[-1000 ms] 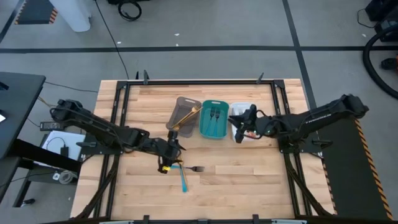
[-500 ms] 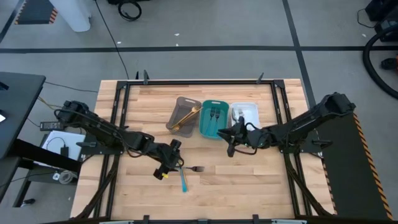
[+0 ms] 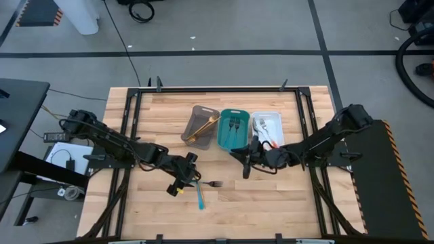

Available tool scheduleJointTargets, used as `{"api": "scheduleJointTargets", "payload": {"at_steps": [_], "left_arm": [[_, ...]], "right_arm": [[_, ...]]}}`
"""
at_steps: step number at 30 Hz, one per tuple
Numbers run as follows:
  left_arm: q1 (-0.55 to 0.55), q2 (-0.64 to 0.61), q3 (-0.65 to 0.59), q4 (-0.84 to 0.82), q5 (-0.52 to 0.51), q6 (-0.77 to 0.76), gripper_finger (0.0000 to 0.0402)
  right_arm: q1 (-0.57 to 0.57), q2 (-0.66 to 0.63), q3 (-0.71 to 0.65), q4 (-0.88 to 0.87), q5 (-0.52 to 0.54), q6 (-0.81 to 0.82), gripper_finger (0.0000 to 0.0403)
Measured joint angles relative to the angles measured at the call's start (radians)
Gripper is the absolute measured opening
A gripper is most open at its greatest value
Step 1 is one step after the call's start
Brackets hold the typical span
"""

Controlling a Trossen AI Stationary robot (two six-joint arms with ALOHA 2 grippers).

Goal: Sort silverware by color (type)
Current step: Put the gold fork into the black bin

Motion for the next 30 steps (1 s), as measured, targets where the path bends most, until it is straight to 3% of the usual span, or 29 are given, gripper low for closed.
{"api": "scheduleJointTargets", "payload": {"at_steps": [8, 17, 30], "left_arm": [[0.011, 0.0, 0.019, -0.002, 0.0, -0.003, 0.0197], [0.033, 0.0, 0.096, -0.088, 0.0, -0.021, 0.0197], [0.033, 0.0, 0.148, -0.171, -0.006, -0.059, 0.0197]], "right_arm": [[0.064, 0.098, 0.001, 0.144, 0.057, -0.014, 0.0075], [0.09, 0.128, 0.058, 0.148, 0.051, -0.15, 0.0075], [0.109, 0.124, 0.058, 0.146, 0.057, -0.164, 0.0075]]}}
